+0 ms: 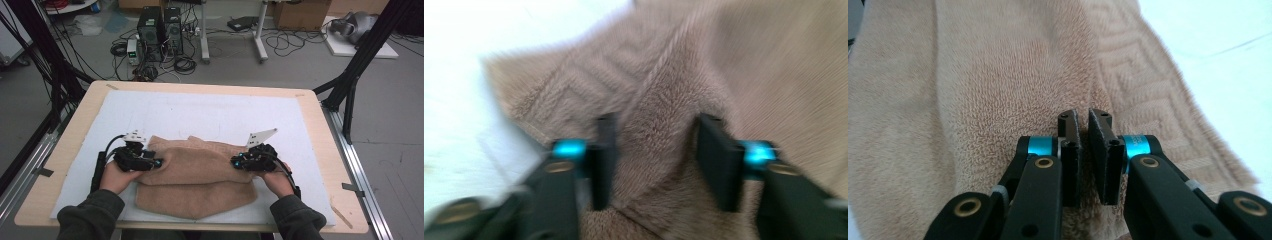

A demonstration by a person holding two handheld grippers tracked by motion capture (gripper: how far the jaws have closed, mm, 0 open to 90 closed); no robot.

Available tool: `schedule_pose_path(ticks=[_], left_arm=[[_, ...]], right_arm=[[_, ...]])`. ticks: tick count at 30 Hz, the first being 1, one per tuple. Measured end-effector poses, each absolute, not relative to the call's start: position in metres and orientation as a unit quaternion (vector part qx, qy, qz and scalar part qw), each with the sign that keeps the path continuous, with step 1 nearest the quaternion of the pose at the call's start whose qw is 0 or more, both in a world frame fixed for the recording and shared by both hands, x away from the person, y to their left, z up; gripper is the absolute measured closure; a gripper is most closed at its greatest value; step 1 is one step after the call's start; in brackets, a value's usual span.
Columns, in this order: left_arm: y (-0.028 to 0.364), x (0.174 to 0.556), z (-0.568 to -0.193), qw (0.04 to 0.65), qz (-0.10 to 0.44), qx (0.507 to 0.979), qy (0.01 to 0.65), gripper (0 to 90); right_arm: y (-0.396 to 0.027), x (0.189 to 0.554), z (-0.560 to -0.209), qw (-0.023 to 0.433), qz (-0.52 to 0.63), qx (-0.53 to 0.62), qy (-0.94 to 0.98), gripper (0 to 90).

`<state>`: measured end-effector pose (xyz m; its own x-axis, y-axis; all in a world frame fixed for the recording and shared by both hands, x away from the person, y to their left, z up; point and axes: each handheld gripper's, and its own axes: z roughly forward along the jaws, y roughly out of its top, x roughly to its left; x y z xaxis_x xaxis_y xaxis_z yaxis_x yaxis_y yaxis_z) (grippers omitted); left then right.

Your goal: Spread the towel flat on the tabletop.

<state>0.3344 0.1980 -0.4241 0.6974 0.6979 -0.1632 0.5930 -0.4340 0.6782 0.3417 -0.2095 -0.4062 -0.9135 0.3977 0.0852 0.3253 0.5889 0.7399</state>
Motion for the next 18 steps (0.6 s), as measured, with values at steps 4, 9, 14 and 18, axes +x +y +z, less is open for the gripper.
schedule_pose_path(ticks=[4, 9, 14, 18], left_arm=[[0.194, 0.334, -0.424, 0.367, 0.096, 0.849, 0.367, 81.6], [0.204, 0.332, -0.405, 0.411, 0.129, 0.815, 0.386, 84.2], [0.212, 0.328, -0.377, 0.450, 0.158, 0.790, 0.385, 85.1], [0.210, 0.329, -0.373, 0.447, 0.128, 0.806, 0.367, 85.4]], right_arm=[[-0.214, 0.341, -0.392, 0.060, 0.412, 0.192, 0.889, 84.5], [-0.217, 0.343, -0.367, 0.082, 0.423, 0.184, 0.884, 85.0], [-0.219, 0.346, -0.344, 0.102, 0.448, 0.177, 0.870, 85.0], [-0.206, 0.350, -0.348, -0.029, 0.430, 0.137, 0.892, 80.4]])
